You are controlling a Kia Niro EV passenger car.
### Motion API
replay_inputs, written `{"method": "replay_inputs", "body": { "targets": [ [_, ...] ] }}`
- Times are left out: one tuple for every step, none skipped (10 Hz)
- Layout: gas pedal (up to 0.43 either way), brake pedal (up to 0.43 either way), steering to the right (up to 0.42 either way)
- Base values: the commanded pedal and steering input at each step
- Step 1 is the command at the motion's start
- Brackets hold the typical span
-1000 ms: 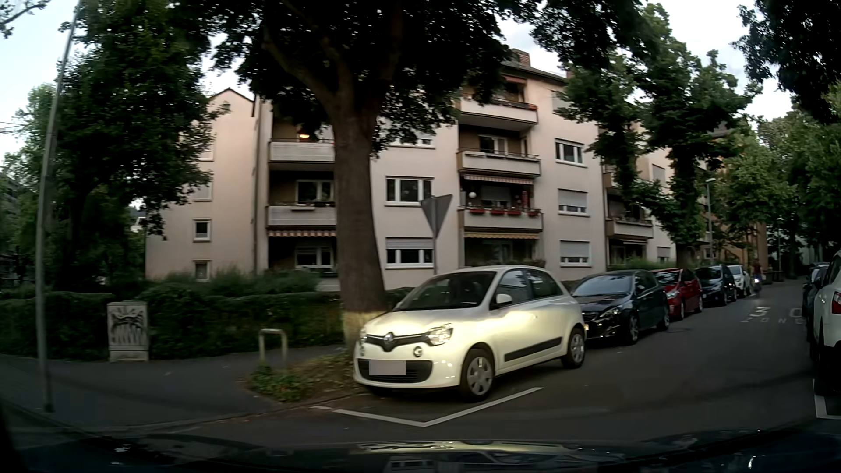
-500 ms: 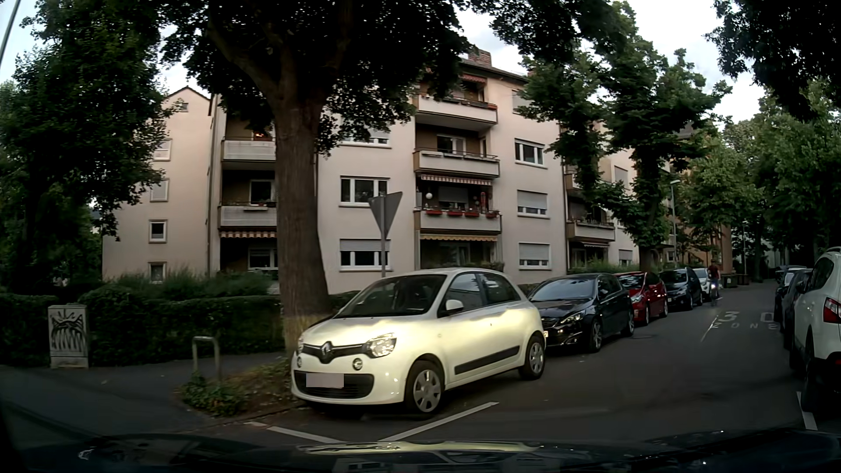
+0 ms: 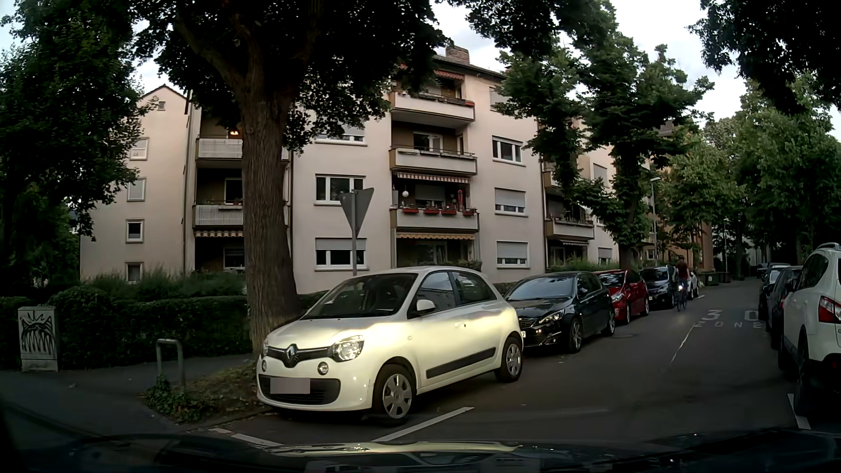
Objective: Follow the waypoints while adhering to traffic rules and regulations
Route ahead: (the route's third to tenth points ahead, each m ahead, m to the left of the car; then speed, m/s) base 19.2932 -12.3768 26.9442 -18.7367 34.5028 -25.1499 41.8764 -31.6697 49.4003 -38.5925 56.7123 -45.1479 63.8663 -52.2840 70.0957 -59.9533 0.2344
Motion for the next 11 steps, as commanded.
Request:
{"method": "replay_inputs", "body": {
  "targets": [
    [0.000, 0.207, 0.549],
    [0.000, 0.220, 0.551],
    [0.000, 0.220, 0.553],
    [0.000, 0.220, 0.559],
    [0.000, 0.226, 0.565],
    [0.000, 0.232, 0.568],
    [0.000, 0.232, 0.566],
    [0.000, 0.232, 0.563],
    [0.000, 0.232, 0.563],
    [0.000, 0.238, 0.560],
    [0.000, 0.238, 0.551]
  ]
}}
